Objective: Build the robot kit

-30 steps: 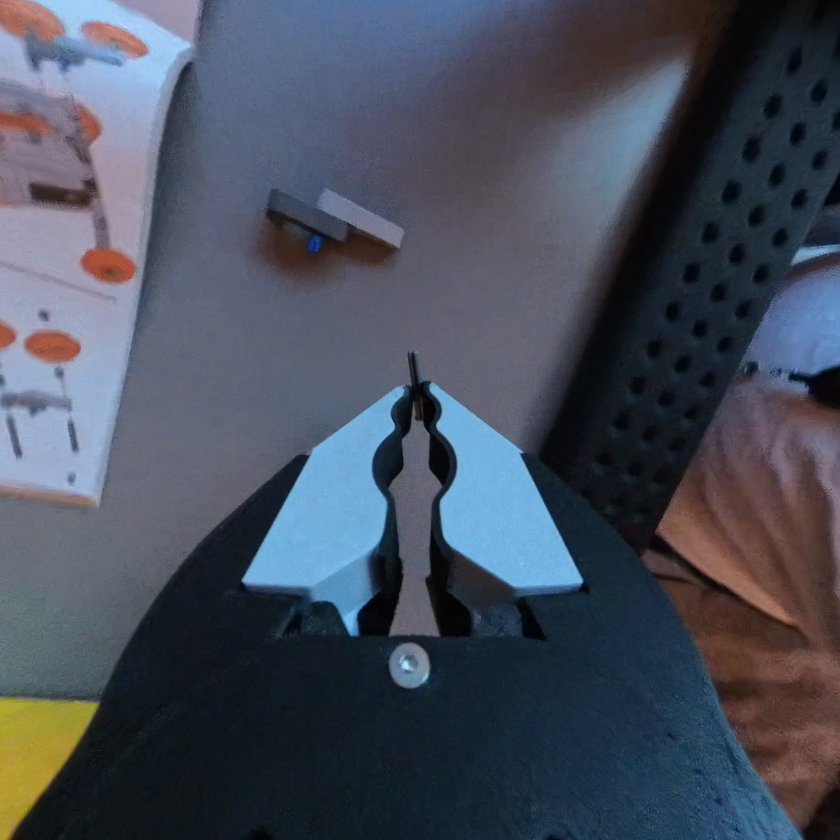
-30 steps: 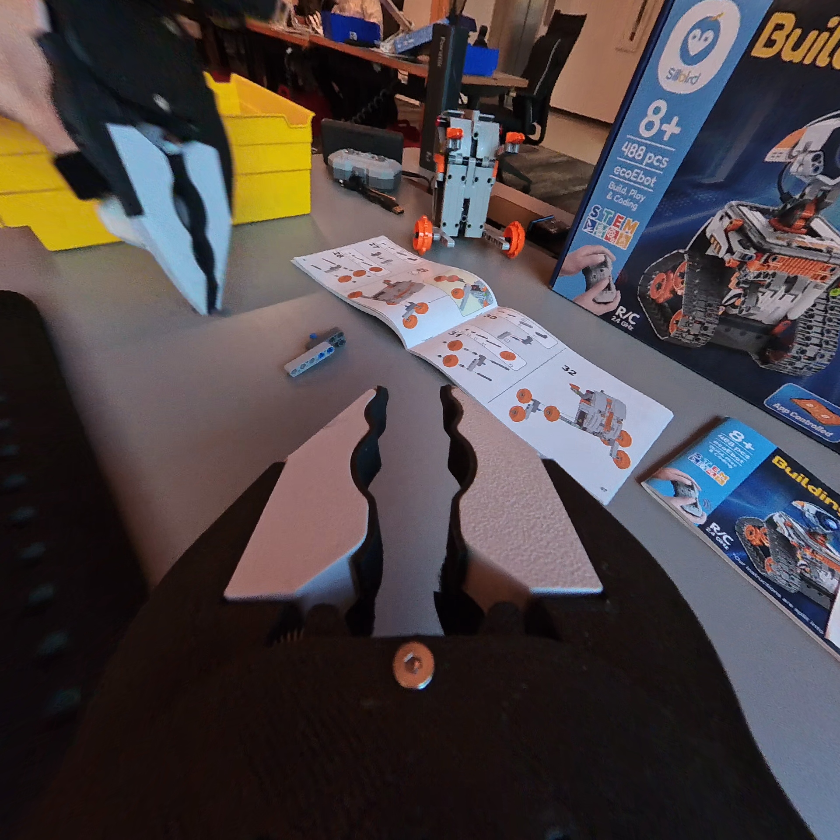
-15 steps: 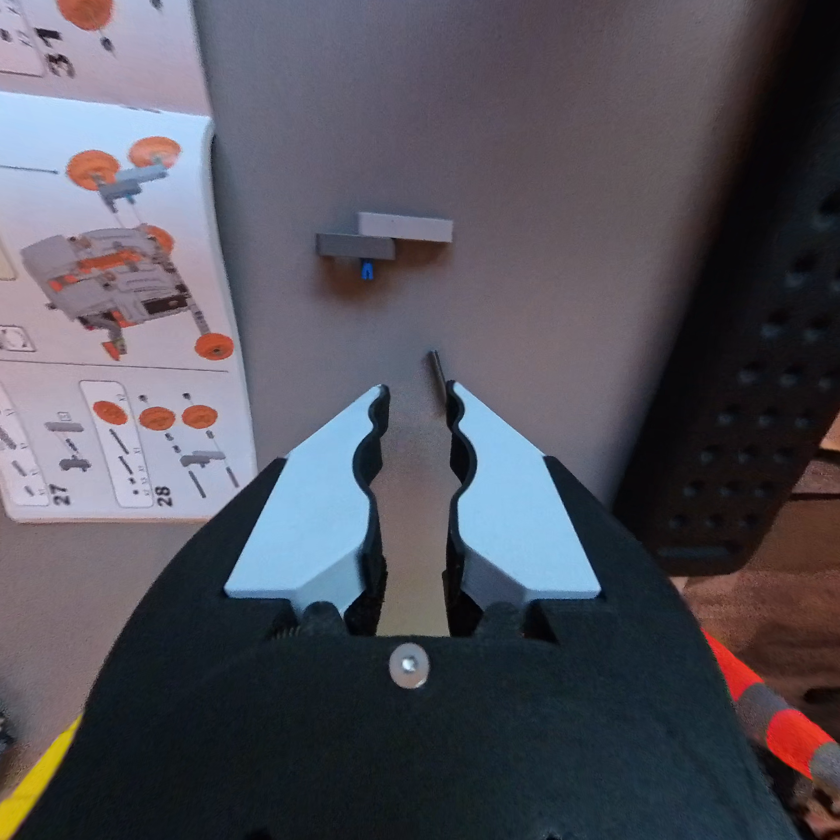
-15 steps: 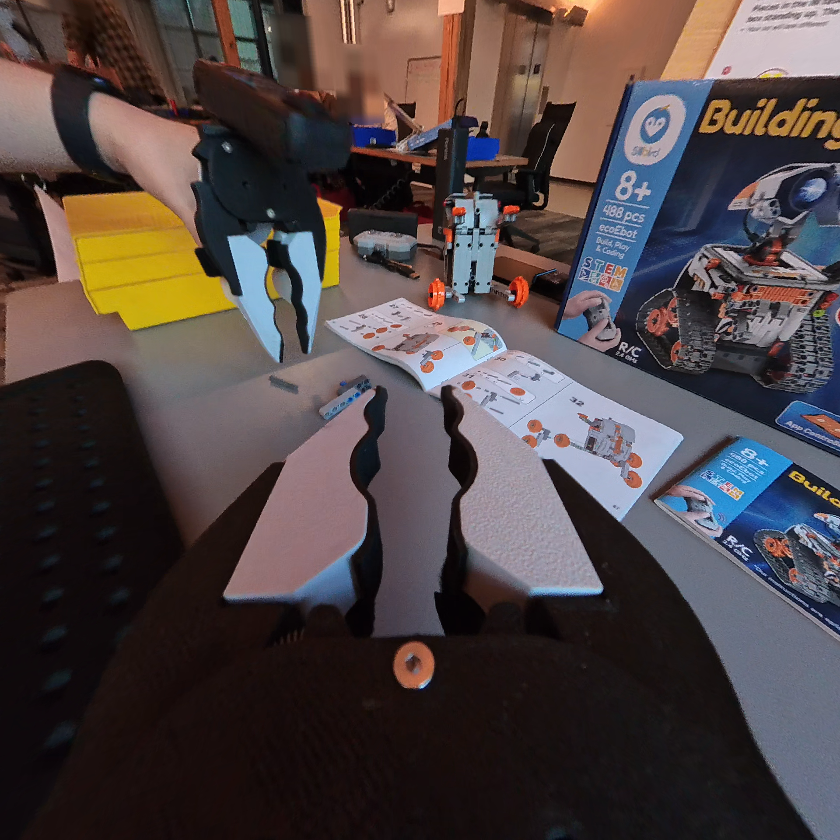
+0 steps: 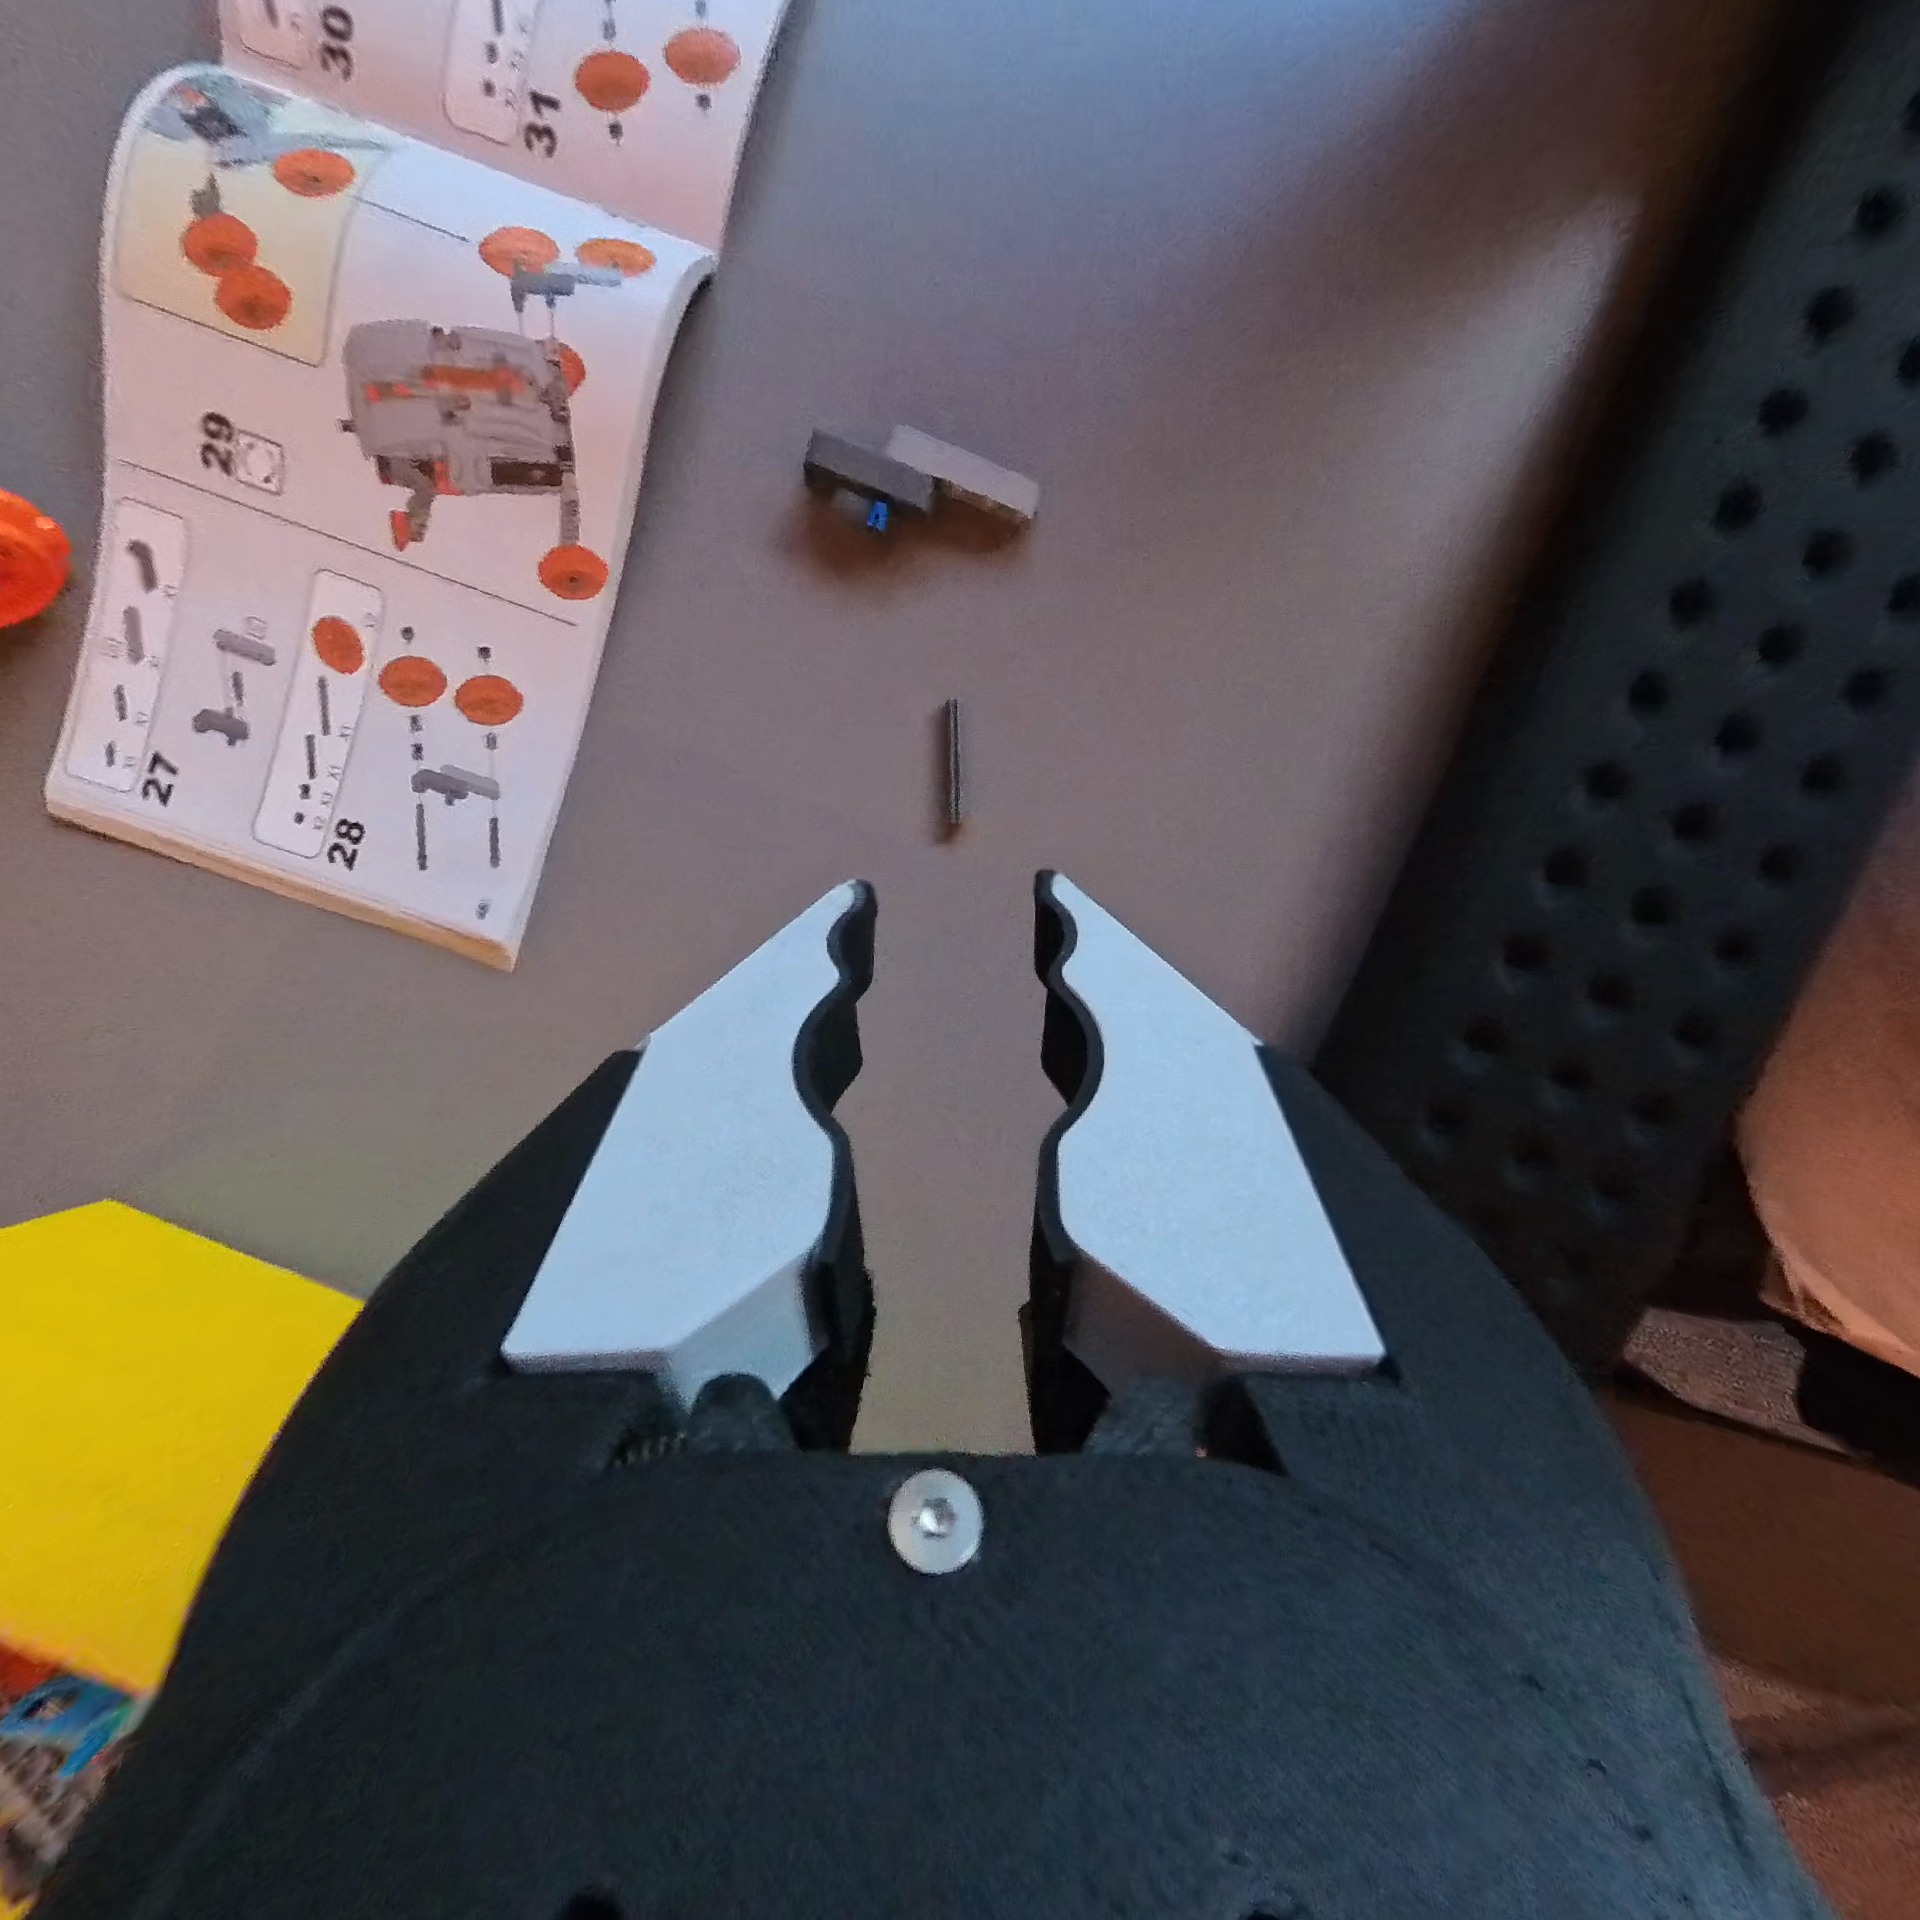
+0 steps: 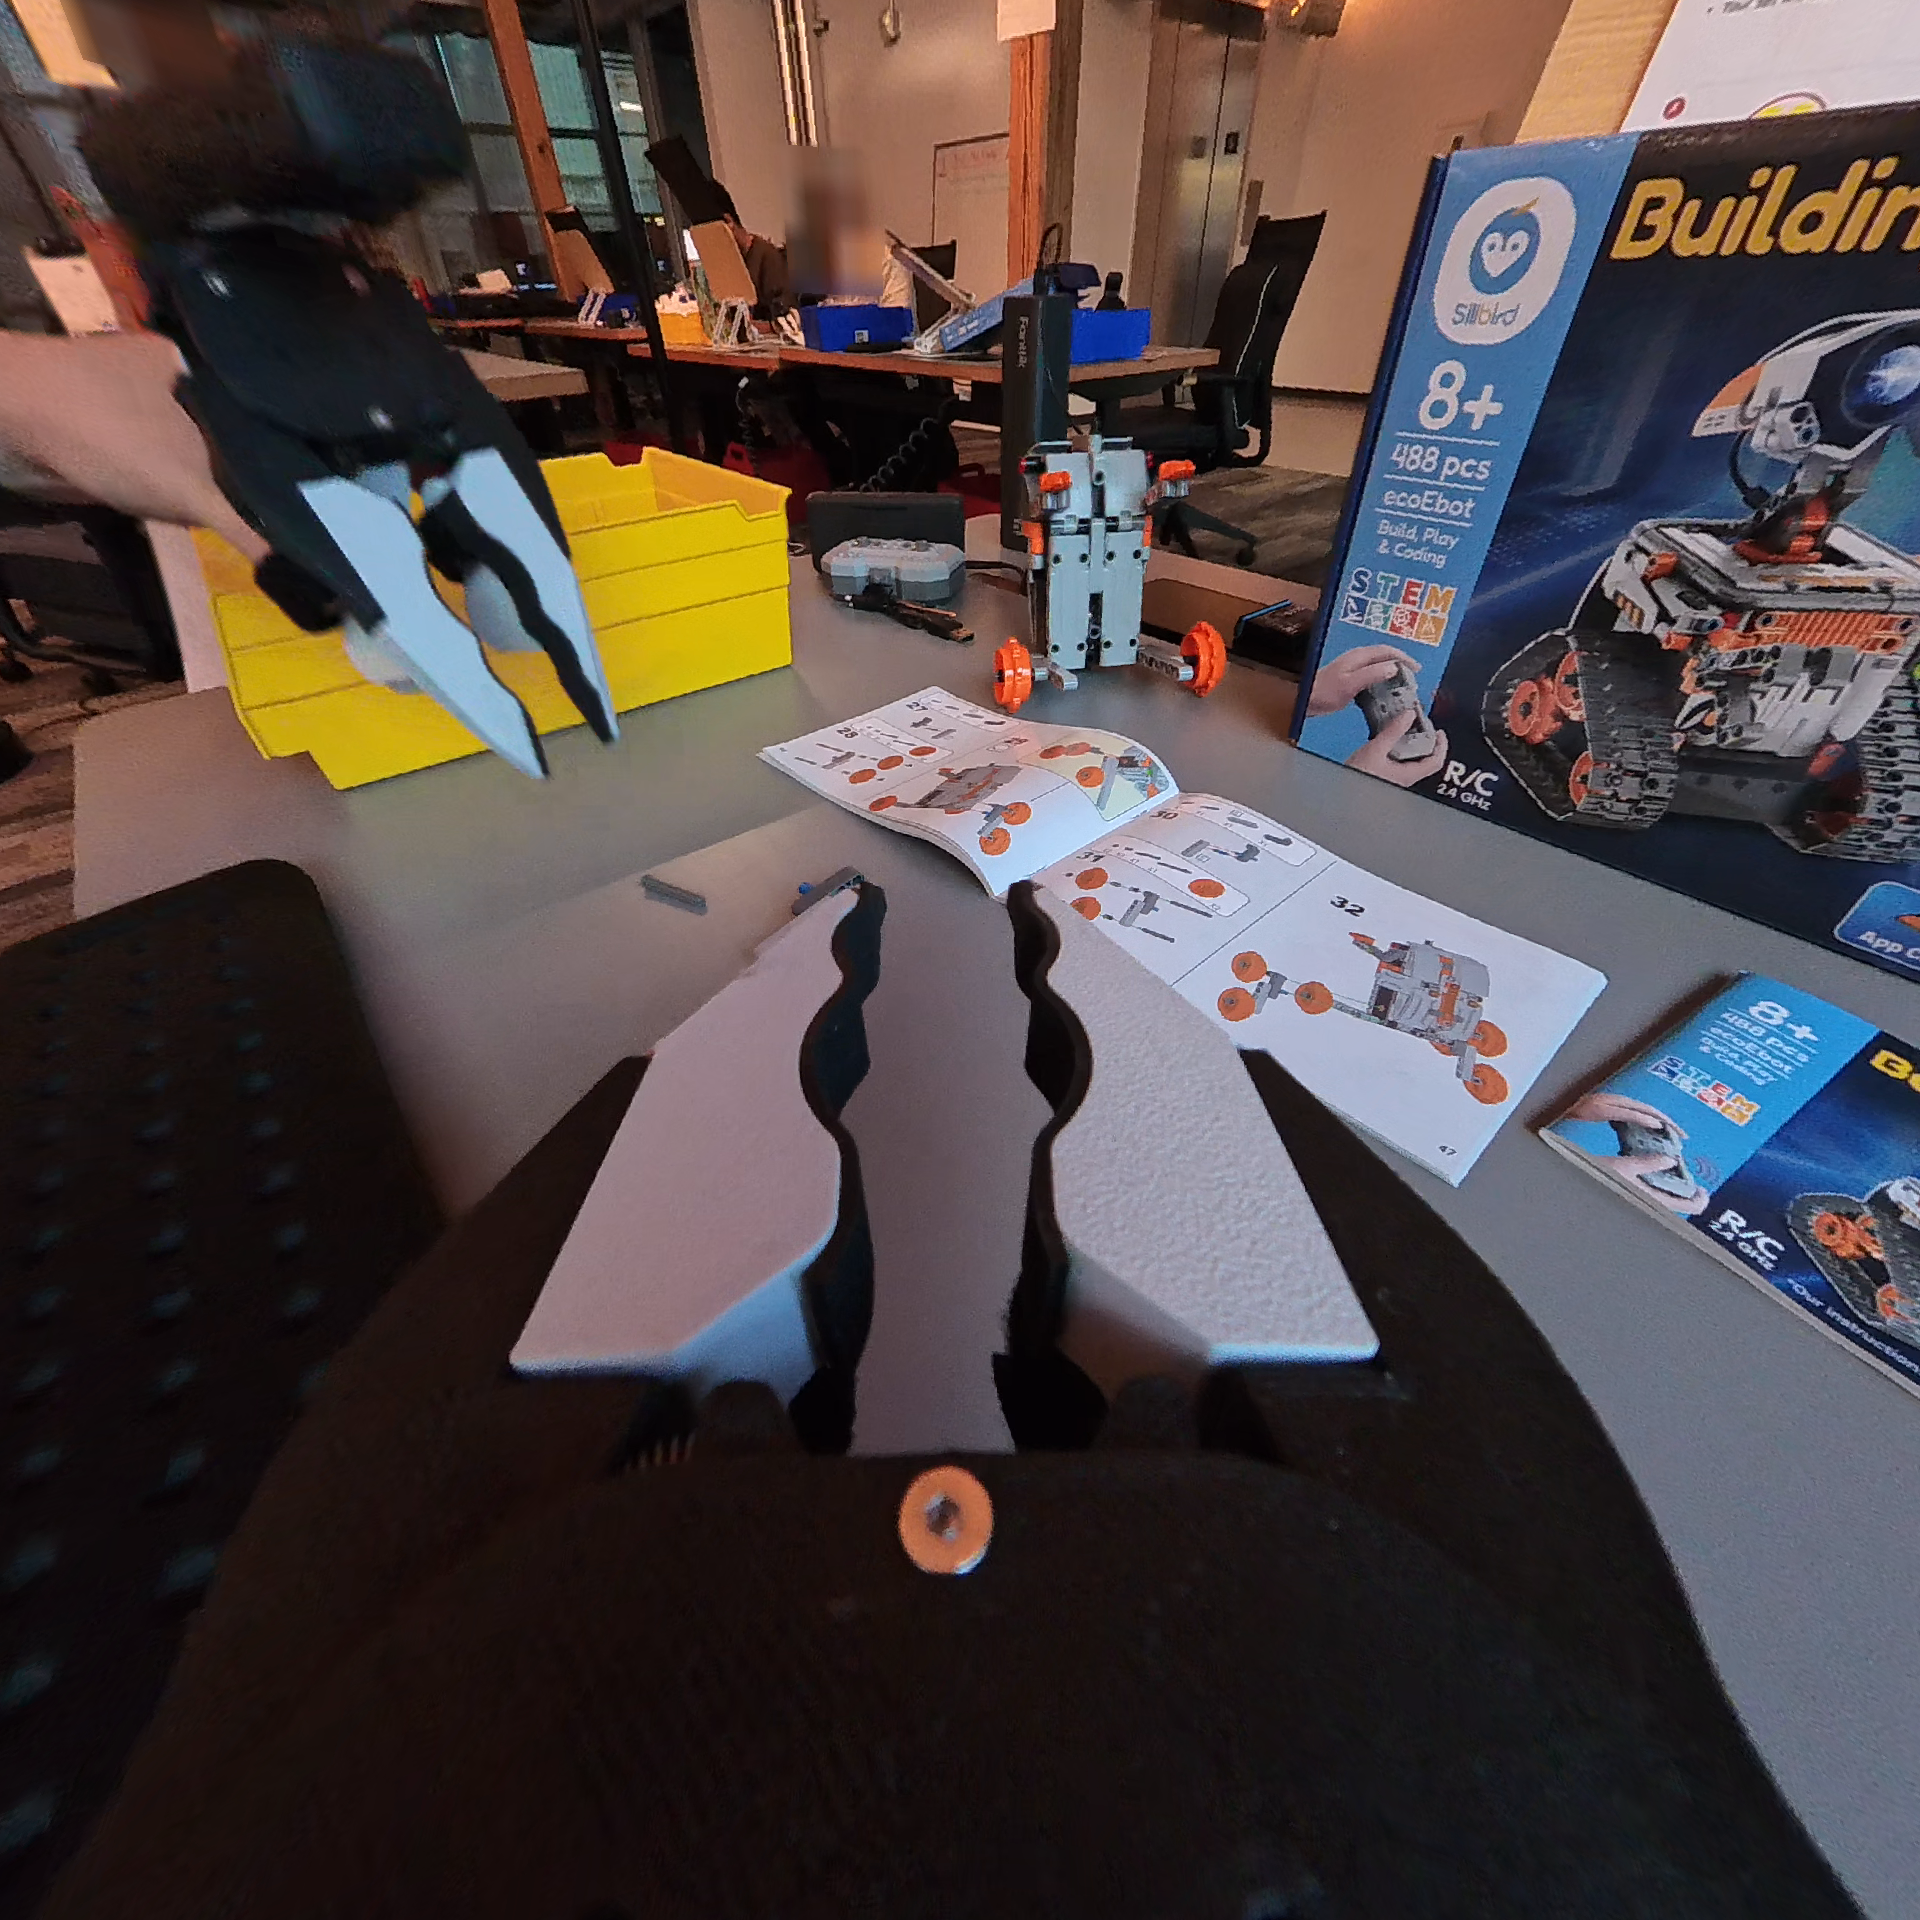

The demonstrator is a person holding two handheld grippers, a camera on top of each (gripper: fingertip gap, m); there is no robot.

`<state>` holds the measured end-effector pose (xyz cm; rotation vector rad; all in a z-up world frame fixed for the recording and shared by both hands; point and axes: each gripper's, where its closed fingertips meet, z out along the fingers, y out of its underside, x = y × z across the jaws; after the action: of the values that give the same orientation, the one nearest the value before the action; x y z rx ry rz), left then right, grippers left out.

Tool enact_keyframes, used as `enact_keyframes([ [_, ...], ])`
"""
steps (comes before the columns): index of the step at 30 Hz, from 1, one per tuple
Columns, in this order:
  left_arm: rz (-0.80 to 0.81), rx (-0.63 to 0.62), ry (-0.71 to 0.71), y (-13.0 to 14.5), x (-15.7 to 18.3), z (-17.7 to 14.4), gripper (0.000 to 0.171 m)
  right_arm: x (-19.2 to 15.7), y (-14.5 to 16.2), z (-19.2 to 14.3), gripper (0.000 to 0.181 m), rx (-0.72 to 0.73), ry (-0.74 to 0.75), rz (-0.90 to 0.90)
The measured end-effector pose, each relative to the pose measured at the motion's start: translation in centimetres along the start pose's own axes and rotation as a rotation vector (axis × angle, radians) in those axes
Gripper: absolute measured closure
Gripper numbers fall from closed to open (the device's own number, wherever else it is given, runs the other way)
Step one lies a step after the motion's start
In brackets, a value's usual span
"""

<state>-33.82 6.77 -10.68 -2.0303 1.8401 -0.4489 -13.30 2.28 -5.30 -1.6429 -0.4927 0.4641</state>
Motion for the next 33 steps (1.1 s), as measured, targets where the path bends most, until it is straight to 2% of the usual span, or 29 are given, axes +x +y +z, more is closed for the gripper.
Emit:
enact_keyframes([
  [3,0.039,-0.074,-0.032,0.6,-0.2,3.2,0.134,0.2,0.3,-0.1,0.157,-0.011,0.016,-0.011],
  [6,0.089,-0.079,-0.032,0.6,-0.1,4.2,0.147,0.5,0.2,-0.3,0.157,-0.002,0.022,0.008],
  [12,0.11,-0.106,0.025,0.8,0.3,5.8,0.154,0.3,0.1,-0.2,0.157,0.003,0.003,0.026],
  [16,0.22,-0.15,0.043,1.0,0.1,6.0,0.169,0.2,0.4,-0.1,0.157,-0.015,0.007,0.001],
  [20,0.302,-0.184,0.121,1.1,0.0,6.0,0.17,0.3,0.3,-0.2,0.157,-0.012,0.013,0.004],
  [22,0.347,-0.206,0.111,1.3,-0.8,6.0,0.169,0.4,0.3,-0.2,0.157,-0.009,0.012,0.014],
  [24,0.349,-0.2,0.132,1.2,-1.1,5.5,0.155,0.5,0.3,-0.3,0.157,-0.007,0.015,0.019],
  [26,0.304,-0.127,0.164,0.0,-0.9,4.1,0.152,0.7,0.4,-0.3,0.157,-0.007,0.02,0.023],
  [28,0.282,-0.021,0.094,-1.8,-2.0,1.5,0.152,0.8,0.3,-0.4,0.157,-0.003,0.02,0.031],
  [31,0.214,0.244,-0.068,-4.9,-4.4,-5.5,0.154,0.9,0.1,-0.5,0.157,0.01,0.022,0.04],
  [33,0.154,0.427,-0.2,-5.7,-6.3,-11.4,0.154,0.9,-0.1,-0.5,0.157,0.023,0.021,0.046],
])
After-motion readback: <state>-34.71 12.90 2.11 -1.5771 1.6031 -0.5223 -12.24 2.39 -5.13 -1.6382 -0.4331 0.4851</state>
